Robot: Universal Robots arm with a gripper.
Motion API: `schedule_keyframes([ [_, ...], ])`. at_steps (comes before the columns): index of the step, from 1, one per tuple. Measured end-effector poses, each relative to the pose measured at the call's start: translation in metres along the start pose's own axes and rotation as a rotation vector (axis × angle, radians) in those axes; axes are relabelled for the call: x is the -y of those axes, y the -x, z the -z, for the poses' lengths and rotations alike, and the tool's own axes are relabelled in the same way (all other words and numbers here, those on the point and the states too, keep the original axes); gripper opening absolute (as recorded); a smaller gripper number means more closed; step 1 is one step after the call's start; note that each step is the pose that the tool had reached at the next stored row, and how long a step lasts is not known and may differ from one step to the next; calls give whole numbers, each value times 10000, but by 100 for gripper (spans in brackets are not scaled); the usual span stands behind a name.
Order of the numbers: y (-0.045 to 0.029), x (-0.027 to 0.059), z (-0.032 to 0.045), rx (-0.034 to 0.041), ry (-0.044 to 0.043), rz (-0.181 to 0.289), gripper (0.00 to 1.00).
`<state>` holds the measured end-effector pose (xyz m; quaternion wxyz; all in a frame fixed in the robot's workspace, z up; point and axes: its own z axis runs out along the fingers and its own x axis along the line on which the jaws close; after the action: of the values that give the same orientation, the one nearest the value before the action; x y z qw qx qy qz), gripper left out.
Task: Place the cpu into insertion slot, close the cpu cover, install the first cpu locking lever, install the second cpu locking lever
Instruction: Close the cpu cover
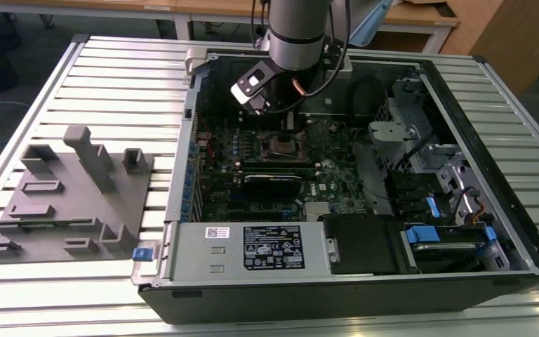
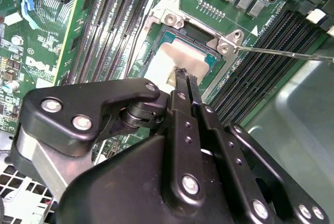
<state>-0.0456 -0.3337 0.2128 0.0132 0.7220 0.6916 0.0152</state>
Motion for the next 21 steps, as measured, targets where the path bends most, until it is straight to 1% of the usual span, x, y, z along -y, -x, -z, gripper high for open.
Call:
schedule_keyframes([
  [5, 0, -1, 5, 2, -1, -17, 16],
  [10, 0, -2, 41, 0, 0, -18, 16],
  [17, 0, -2, 50, 0, 1, -17, 16],
  [21, 0, -3, 68, 0, 0, -17, 16],
])
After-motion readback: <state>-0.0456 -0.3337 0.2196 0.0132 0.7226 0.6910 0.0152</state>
